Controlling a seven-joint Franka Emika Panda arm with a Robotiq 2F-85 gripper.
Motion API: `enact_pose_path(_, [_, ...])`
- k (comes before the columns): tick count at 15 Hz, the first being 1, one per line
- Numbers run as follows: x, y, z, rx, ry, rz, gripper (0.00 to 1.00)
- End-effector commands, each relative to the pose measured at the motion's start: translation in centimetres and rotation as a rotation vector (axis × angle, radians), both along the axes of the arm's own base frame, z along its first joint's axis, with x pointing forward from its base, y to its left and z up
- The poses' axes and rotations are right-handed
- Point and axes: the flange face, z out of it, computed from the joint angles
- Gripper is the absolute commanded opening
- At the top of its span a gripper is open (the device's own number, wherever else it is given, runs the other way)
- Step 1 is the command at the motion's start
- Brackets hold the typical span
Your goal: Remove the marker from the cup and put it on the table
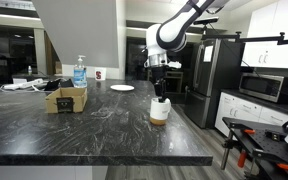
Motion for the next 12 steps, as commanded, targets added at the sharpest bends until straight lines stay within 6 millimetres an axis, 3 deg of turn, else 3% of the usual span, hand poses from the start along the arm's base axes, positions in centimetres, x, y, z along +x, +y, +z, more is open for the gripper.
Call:
enact_pose_path(1, [0.1,0.1,-0.6,0.036,0.037,0.014,0.58])
enact_pose_path(3, [0.0,0.4,-1.1,0.037,0.049,0.018,0.55])
enact_pose_path(5, [0.0,0.5,-1.2,0.037,0.059,0.020,0.31])
enact_pose_path(6, [-0.1,0.5,-1.3,0.038,0.064,0.021,0.29])
enact_pose_path(9, [-0.1,0.9,-1.5,0.041,0.071,0.034,0.05])
enact_pose_path(10, [-0.1,0.9,-1.4,0.043,0.070,0.037,0.01])
enact_pose_path(12, [-0.1,1.2,-0.5,0.047,0.066,0.046,0.05])
